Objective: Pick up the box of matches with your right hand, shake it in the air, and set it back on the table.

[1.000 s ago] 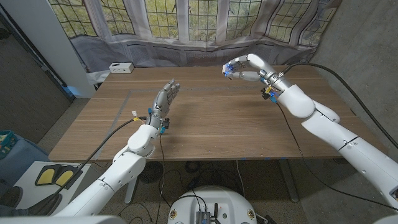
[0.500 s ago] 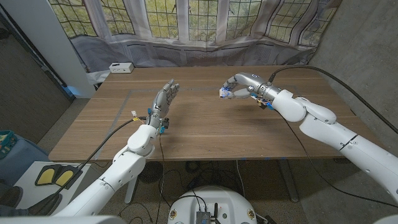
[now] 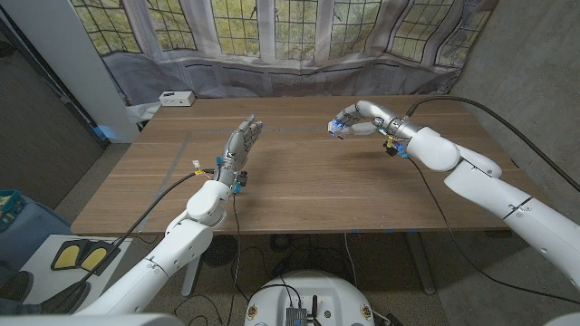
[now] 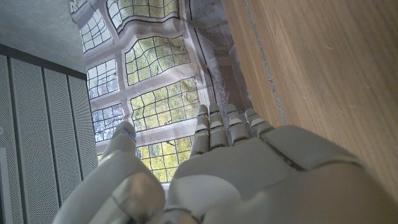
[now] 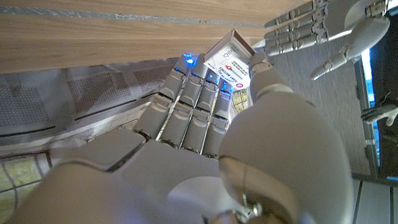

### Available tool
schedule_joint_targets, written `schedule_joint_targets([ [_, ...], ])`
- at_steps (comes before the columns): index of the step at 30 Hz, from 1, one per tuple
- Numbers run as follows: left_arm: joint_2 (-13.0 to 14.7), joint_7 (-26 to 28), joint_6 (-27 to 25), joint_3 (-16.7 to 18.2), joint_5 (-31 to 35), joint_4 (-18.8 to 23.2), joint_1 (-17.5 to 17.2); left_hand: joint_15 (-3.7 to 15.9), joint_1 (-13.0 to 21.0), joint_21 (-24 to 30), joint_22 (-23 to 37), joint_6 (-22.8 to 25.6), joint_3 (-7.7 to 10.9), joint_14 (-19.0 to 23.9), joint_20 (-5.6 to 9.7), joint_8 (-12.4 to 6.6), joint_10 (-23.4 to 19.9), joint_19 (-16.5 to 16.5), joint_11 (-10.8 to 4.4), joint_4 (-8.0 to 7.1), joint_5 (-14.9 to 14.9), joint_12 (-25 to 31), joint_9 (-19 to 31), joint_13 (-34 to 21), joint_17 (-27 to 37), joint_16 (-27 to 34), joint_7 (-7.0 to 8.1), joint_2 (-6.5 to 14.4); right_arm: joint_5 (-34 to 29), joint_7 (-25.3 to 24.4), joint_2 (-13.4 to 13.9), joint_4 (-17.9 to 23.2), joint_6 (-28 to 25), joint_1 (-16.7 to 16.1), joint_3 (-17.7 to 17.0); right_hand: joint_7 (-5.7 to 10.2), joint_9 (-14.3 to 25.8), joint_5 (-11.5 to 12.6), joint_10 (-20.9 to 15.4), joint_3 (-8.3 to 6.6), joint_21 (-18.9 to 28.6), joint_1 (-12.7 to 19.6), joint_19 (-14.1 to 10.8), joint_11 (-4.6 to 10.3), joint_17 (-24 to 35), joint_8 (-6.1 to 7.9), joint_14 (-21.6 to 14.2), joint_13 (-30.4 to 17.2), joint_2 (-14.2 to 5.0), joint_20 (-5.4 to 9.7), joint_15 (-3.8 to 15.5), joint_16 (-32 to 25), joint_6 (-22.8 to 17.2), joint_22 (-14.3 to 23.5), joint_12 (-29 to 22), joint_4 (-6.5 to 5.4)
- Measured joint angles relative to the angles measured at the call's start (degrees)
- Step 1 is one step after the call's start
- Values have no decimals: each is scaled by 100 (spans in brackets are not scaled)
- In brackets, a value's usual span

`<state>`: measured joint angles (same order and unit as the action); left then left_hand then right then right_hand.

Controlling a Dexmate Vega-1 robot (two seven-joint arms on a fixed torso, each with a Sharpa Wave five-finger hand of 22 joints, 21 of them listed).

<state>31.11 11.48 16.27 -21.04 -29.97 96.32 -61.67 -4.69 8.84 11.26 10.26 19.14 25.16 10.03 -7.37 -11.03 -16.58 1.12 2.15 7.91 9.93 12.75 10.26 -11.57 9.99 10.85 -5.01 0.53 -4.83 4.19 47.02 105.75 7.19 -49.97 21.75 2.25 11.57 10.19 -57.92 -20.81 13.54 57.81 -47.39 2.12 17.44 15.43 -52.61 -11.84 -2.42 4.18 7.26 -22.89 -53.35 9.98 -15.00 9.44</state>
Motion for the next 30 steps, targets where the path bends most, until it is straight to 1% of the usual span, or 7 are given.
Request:
schedule_joint_targets([
  [3,0,0,-2,0,0,0,0,0,0,0,0,0,0,0,0,0,0,0,0,0,0,0,0,0,0,0,0,0,0,0,-112,-119,0,-93,-150,0,0,0,-31,0,0,0,0,-31,15,-1,0,1,0,0,0,0,0,0,0,0],
  [4,0,-1,-5,-7,0,0,7,0,0,0,0,0,0,0,0,0,0,0,0,0,0,0,0,0,0,0,0,0,618,-259,-158,-163,258,-121,-199,0,0,0,-31,0,0,0,0,-31,27,-2,0,1,0,0,0,0,0,0,0,0],
  [22,-18,-49,-75,-76,35,-31,148,0,0,0,0,0,0,0,0,0,0,0,0,0,0,0,0,0,0,0,0,0,3722,-619,-1100,-843,1329,-561,-1195,1,5,23,0,-11,-24,30,53,-61,56,-46,47,-5,30,53,0,6,2,0,2,-11],
  [25,-18,-58,-75,-76,36,-31,148,0,0,0,0,0,0,0,0,0,0,0,0,0,0,0,0,0,0,0,0,0,3722,-616,-1276,-921,1332,-611,-1367,2,4,22,0,-11,-24,30,53,-61,56,-52,56,-4,30,53,-8,6,2,0,2,-11],
  [26,-37,-63,-76,-93,37,-65,182,0,0,0,0,0,0,0,0,0,0,0,0,0,0,0,0,0,0,0,0,0,4513,-498,-1332,-948,1375,-622,-1421,2,4,22,0,-11,-24,30,53,-61,56,-62,56,-4,30,53,-8,6,2,0,2,-11],
  [28,-37,-69,-76,-93,37,-65,182,0,0,0,0,0,0,0,0,0,0,0,0,0,0,0,0,0,0,0,0,0,4513,-498,-1468,-1010,1375,-647,-1551,2,4,22,0,-11,-24,30,51,-61,56,-64,56,-3,30,55,-8,6,2,0,2,-11],
  [30,-48,-72,-76,-102,38,-90,205,0,0,0,0,0,0,0,0,0,0,0,0,0,0,0,0,0,0,0,0,0,5203,-372,-1569,-1055,1363,-660,-1643,2,4,22,0,-10,-24,30,39,-61,55,-68,56,-3,30,69,-8,6,2,0,2,-10],
])
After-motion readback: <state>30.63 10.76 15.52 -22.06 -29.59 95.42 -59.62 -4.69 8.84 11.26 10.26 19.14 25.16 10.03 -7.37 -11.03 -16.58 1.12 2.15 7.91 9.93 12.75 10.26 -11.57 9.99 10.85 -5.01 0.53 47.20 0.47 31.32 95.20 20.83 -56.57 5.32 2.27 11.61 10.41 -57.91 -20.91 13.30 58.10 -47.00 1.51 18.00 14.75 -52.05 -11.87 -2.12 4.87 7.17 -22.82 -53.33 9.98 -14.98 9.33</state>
